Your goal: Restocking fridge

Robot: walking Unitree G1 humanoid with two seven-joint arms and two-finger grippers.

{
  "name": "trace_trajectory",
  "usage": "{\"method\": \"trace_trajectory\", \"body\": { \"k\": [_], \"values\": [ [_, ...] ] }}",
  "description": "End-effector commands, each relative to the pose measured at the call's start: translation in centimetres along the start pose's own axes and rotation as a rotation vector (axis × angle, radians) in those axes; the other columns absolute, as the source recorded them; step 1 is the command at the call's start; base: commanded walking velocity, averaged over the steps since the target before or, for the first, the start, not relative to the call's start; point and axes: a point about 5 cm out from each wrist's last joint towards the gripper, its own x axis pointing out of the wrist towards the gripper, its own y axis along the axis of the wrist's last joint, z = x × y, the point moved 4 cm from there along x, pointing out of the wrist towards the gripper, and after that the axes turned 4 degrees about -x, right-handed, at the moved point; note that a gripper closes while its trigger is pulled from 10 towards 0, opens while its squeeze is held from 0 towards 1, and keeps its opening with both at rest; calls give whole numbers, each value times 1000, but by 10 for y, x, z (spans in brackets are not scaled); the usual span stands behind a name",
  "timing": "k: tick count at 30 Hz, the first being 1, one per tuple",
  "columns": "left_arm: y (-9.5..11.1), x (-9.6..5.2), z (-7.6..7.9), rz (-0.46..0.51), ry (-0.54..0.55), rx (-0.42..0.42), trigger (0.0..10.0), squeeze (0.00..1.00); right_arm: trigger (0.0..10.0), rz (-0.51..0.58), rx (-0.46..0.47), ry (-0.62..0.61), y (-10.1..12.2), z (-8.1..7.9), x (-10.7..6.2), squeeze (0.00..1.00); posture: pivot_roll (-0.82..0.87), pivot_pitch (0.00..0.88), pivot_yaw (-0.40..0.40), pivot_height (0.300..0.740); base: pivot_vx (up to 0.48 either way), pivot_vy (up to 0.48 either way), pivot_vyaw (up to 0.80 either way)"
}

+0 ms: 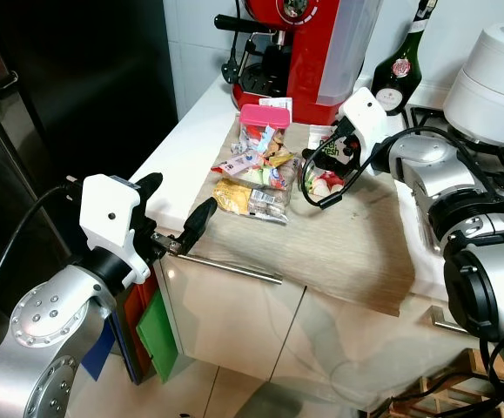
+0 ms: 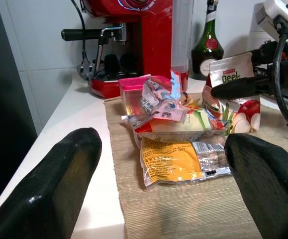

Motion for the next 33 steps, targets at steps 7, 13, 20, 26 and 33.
{"method": "trace_trajectory", "body": {
  "k": [7,13,20,26,33],
  "values": [
    [2,-1,-2,4,11,-17,10000,0,0,93,247,14,0,2,-4,0,183,41,-53,740,0,0,0],
    [1,1,-2,3,8,-23,10000,0,0,89,274,31,-8,1,-7,0,173,35,-49,740,0,0,0],
    [0,5,-1,4,-4,-26,10000,0,0,25,234,70,-24,-6,-10,0,160,25,-40,740,0,0,0],
    [0,9,0,7,-15,-27,10000,0,0,32,204,81,-19,-3,-12,0,149,9,-39,740,0,0,0],
    [-4,12,2,6,-20,-29,10000,0,0,55,183,106,-15,-3,-14,0,128,0,-38,740,0,0,0]
  ]
}}
